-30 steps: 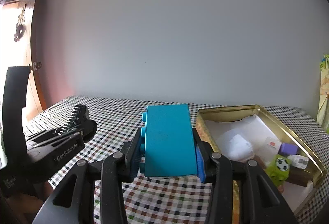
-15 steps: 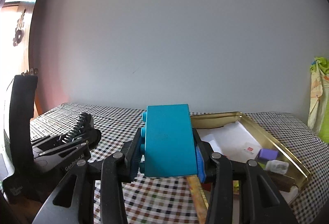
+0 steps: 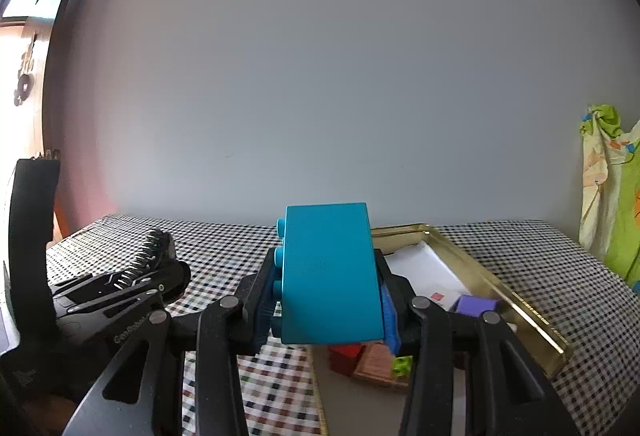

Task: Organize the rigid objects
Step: 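Lift and carry the black clip and cyan brick over the gold tin with both tools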

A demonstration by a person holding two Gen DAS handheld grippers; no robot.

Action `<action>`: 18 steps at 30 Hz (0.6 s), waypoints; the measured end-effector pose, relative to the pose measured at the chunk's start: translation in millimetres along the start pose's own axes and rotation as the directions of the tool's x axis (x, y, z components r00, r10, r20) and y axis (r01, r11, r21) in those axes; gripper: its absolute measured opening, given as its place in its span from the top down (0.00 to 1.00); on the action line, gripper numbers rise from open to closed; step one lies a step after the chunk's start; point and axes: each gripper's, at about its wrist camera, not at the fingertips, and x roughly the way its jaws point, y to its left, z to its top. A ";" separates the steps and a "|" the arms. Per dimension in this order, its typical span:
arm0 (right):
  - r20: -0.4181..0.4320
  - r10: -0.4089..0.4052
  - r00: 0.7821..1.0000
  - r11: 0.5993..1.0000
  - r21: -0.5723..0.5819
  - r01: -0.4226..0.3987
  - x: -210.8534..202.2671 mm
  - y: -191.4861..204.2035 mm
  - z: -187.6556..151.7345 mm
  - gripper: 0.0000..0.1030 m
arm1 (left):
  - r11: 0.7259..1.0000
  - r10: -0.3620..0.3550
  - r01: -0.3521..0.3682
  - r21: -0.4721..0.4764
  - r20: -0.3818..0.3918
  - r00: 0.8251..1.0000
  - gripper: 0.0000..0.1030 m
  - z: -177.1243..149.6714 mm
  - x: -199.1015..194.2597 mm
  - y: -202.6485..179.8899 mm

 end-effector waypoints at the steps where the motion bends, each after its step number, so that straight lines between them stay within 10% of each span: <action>1: 0.003 -0.005 1.000 1.000 0.007 0.005 -0.5 -4.1 0.4 0.55 | 1.000 -0.005 0.005 0.002 0.001 1.000 0.74 0.2 -0.9 -5.0; 18: 0.032 -0.124 0.992 0.991 0.060 0.122 -6.4 -57.7 4.2 0.56 | 0.993 -0.095 0.091 0.071 0.048 0.994 0.74 16.2 -3.6 -86.2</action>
